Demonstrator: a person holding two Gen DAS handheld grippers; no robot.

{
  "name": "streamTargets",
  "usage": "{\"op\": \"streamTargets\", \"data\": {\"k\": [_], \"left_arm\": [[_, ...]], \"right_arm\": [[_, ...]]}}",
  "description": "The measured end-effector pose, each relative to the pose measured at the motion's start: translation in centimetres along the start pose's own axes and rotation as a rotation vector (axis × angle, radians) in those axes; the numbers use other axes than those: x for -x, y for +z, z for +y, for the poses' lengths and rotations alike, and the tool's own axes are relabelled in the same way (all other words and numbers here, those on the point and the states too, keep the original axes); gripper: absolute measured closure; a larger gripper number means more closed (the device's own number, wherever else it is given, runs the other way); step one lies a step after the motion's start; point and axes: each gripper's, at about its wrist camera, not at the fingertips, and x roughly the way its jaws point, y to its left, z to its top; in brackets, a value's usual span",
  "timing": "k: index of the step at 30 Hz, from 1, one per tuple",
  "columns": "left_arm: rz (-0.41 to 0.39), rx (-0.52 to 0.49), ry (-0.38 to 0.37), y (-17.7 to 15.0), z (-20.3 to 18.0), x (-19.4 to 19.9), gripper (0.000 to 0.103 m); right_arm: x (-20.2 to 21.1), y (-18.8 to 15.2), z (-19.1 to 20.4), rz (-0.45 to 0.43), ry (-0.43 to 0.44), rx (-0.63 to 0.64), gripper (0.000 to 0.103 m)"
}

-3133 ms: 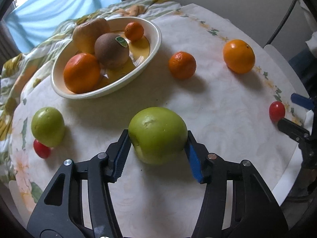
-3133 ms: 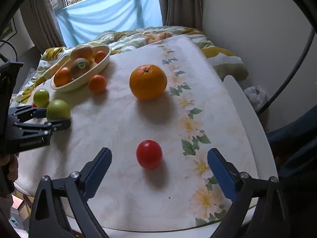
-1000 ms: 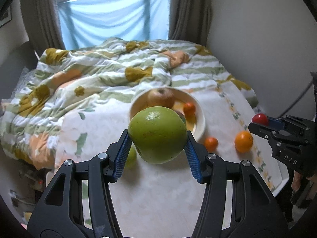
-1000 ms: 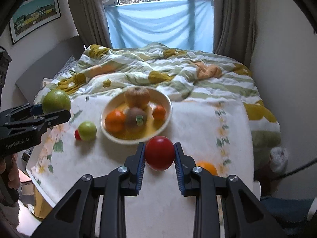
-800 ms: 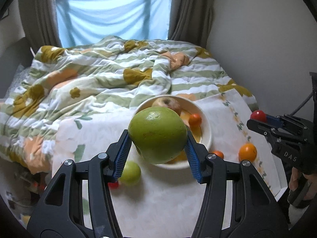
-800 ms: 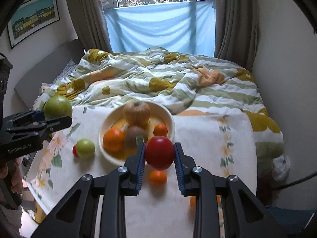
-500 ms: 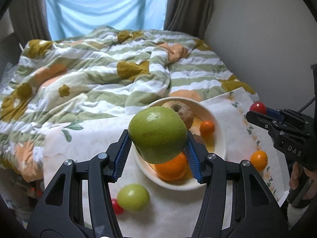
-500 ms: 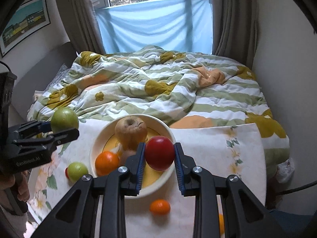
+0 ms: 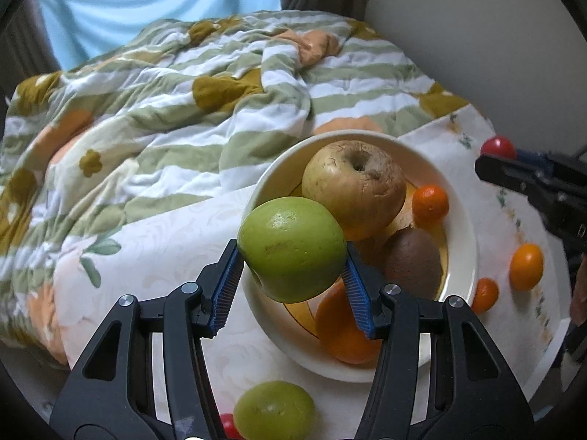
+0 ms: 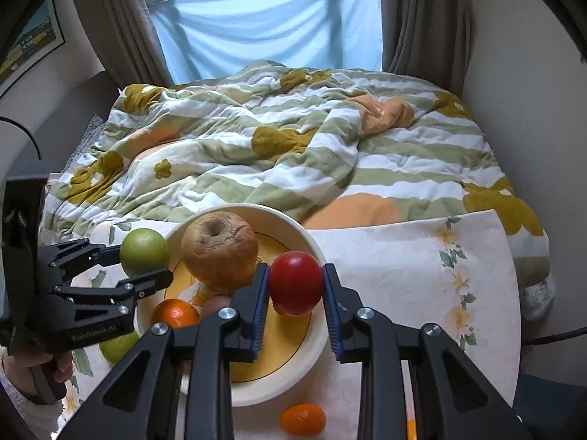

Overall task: Organize fruits
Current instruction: 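Carry the green apple into the bowl with the left tool while the right tool carries the plum toward it, then lower the red plum into the bowl and open the right tool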

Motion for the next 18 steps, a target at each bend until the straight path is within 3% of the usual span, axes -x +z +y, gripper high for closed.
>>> {"op": "streamTargets", "data": {"k": [7, 11, 18], "left_arm": [[-0.008, -0.053, 0.019, 0.3, -0.6, -0.3, 0.041], [-0.053, -0.059, 0.032, 0.4, -0.8, 1.0, 0.000], [-0.084, -0.018, 0.032, 0.2, -0.3, 3.1, 0.000]], "right_arm": [[-0.2, 0.1, -0.3, 0.004, -0.005, -0.009, 0.077], [-0.2, 0.1, -0.3, 0.004, -0.004, -0.008, 0.077], [0.0, 0.4, -0.5, 0.005, 0.008, 0.005, 0.077]]}}
